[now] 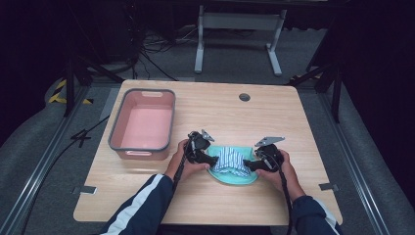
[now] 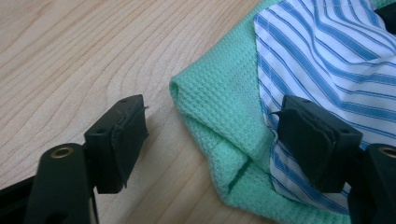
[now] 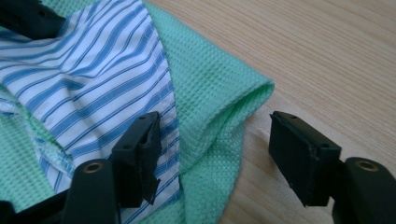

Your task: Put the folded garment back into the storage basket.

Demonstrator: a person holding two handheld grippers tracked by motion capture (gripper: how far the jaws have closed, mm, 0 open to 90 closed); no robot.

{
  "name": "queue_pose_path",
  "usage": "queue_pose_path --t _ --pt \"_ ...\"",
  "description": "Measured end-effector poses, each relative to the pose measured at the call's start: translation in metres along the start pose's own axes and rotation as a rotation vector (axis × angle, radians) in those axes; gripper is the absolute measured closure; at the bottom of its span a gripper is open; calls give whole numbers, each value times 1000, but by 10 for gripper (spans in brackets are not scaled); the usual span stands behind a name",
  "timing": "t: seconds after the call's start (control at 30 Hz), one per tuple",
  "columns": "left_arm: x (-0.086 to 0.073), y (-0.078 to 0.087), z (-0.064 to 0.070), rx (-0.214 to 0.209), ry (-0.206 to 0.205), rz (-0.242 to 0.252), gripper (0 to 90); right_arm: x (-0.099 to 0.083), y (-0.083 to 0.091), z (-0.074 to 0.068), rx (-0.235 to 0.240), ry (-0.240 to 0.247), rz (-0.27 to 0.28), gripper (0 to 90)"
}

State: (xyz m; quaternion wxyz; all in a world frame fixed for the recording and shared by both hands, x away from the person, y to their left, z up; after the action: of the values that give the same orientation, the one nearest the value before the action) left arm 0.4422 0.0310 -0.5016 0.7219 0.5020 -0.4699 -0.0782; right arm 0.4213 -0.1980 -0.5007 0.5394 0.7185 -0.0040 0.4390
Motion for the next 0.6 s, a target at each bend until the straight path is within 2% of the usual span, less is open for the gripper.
queue_pose_path --t 0.07,0.1,0.13,0.17,0.23,0.27,0.3,0.33,0.37,0.4,0.43,0.53,0.6 --pt "-1 0 0 -2 -18 11 244 -1 0 0 3 -4 5 341" --pt "-1 -1 1 -8 -15 18 245 -2 0 0 -1 0 9 378" --pt "-1 -1 2 -19 -32 26 259 -2 1 -3 10 11 16 459" --pt "-1 0 3 -28 -42 27 313 -1 2 -7 25 30 16 544" --pt "-1 1 5 -32 -57 33 402 -1 2 -10 38 32 13 623" --pt "-1 1 5 -32 -57 33 463 -1 2 -10 38 32 13 623" --pt "-1 1 7 -39 -60 39 463 -1 2 -11 44 31 11 647" --pt "-1 1 8 -40 -60 47 508 -1 3 -12 47 31 10 670" --pt "-2 1 10 -45 -52 45 556 -1 3 -12 49 30 8 696" --pt "-1 0 10 -40 -67 52 603 -1 3 -13 53 25 8 738" --pt "0 0 11 -37 -62 56 646 -1 3 -14 62 25 10 768" --pt "1 -1 14 -42 -60 65 730 -1 3 -14 61 15 16 790" --pt "2 -2 14 -38 -73 65 769 -2 3 -14 63 5 23 797"
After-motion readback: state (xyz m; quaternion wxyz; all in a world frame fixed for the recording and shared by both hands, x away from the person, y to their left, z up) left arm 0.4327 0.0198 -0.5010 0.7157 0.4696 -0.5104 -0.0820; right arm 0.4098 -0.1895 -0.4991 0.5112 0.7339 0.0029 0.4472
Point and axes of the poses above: each handheld gripper's, and its own axes: y roughly backward along the jaws, x roughly out of its top, z roughly to its right, the point moved 4 cm from there along -y, roughly forward along the jaws
